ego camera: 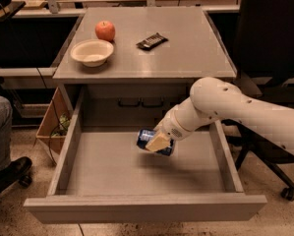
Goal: Place pepsi can into top drawer
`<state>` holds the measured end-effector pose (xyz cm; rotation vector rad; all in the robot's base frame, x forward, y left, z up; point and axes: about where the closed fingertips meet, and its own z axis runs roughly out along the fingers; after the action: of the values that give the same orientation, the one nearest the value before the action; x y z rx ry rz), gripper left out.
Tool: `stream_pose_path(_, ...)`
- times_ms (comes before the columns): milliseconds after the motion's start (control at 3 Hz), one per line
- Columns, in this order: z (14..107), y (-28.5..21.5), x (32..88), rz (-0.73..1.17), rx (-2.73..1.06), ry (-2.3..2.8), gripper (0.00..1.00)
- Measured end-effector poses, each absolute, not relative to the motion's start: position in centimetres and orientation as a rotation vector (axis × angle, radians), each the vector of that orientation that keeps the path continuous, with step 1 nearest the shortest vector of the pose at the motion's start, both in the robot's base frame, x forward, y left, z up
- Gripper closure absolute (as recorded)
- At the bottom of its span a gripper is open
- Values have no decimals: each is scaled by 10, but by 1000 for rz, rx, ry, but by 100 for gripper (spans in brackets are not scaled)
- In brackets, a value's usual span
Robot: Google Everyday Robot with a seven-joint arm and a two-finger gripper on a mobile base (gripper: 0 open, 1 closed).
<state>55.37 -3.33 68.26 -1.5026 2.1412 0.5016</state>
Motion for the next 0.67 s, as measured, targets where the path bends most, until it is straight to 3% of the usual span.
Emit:
stream_pose_path(333,673,-34,549,526,-1502,2159,30)
stream_pose_path(667,670,-34,548,532,-1501,2164,6)
